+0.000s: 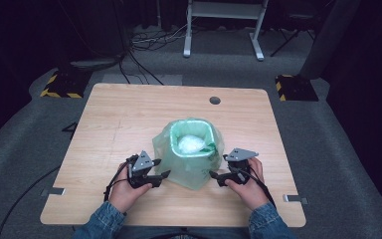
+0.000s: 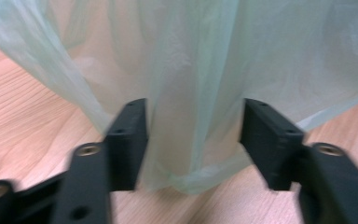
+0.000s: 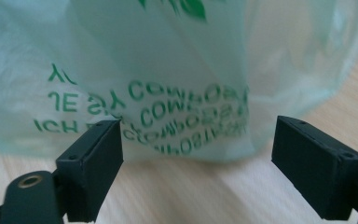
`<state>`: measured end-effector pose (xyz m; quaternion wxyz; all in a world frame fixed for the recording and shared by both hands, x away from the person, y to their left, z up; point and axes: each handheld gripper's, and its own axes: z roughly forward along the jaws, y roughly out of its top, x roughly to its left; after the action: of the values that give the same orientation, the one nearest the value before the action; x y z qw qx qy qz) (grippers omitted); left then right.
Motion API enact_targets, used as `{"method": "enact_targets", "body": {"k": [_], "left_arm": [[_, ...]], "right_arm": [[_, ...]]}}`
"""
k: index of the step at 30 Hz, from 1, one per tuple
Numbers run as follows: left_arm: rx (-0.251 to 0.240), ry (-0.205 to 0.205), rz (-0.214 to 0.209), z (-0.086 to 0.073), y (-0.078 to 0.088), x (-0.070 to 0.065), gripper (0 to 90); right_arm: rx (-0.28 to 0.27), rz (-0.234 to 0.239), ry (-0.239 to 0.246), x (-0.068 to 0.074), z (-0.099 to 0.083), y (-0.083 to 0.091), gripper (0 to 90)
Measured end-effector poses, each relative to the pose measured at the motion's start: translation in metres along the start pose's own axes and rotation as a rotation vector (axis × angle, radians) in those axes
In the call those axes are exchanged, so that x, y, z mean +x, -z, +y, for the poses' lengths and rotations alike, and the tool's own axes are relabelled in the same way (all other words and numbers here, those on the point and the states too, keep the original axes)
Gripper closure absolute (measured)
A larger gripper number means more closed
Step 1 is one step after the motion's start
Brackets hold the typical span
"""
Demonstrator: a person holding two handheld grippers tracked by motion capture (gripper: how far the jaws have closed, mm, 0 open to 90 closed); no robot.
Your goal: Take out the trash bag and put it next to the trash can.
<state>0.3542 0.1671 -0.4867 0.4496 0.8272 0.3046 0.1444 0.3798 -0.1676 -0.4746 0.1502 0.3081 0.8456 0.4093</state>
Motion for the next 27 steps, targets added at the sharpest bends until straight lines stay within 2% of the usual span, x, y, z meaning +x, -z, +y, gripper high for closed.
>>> {"method": "enact_targets", "body": {"k": [1,2,3,4,5,6,9,10,14,19,26,27], "left_arm": [[0.000,0.000,0.000,0.000,0.000,0.000,57.2],[0.007,-0.014,-0.015,0.002,0.000,-0.001,63.0],[0.010,-0.018,-0.025,0.003,0.000,-0.001,68.5],[0.014,-0.019,-0.029,0.004,0.000,-0.001,73.8],[0.015,-0.020,-0.037,0.004,0.001,-0.002,77.7],[0.018,-0.019,-0.047,0.005,0.002,-0.003,81.6],[0.022,-0.026,-0.050,0.007,0.005,-0.004,88.7],[0.023,-0.035,-0.045,0.007,0.007,-0.005,89.7],[0.022,-0.041,-0.048,0.008,0.011,-0.009,90.0],[0.029,-0.059,-0.040,0.008,0.014,-0.013,90.0],[0.013,-0.056,-0.047,0.012,0.026,-0.018,90.0],[0.004,-0.058,-0.046,0.013,0.028,-0.019,90.0]], "right_arm": [[0.000,0.000,0.000,0.000,0.000,0.000,16.5],[-0.024,0.011,0.012,0.001,0.006,-0.002,18.7],[-0.033,0.023,0.019,0.000,0.009,-0.003,25.1],[-0.031,0.050,0.031,0.000,0.010,-0.003,36.1],[-0.039,0.064,0.037,-0.001,0.011,-0.003,50.9],[-0.027,0.070,0.050,-0.001,0.011,-0.002,61.5],[-0.007,0.089,0.073,0.002,0.011,0.003,79.7],[-0.008,0.091,0.085,0.005,0.011,0.005,82.3],[-0.023,0.086,0.112,0.011,0.011,0.016,86.0],[-0.050,0.079,0.102,0.013,0.009,0.030,89.1],[-0.074,0.063,0.094,0.016,0.006,0.043,88.6],[-0.088,0.058,0.095,0.017,0.007,0.048,85.1]]}}
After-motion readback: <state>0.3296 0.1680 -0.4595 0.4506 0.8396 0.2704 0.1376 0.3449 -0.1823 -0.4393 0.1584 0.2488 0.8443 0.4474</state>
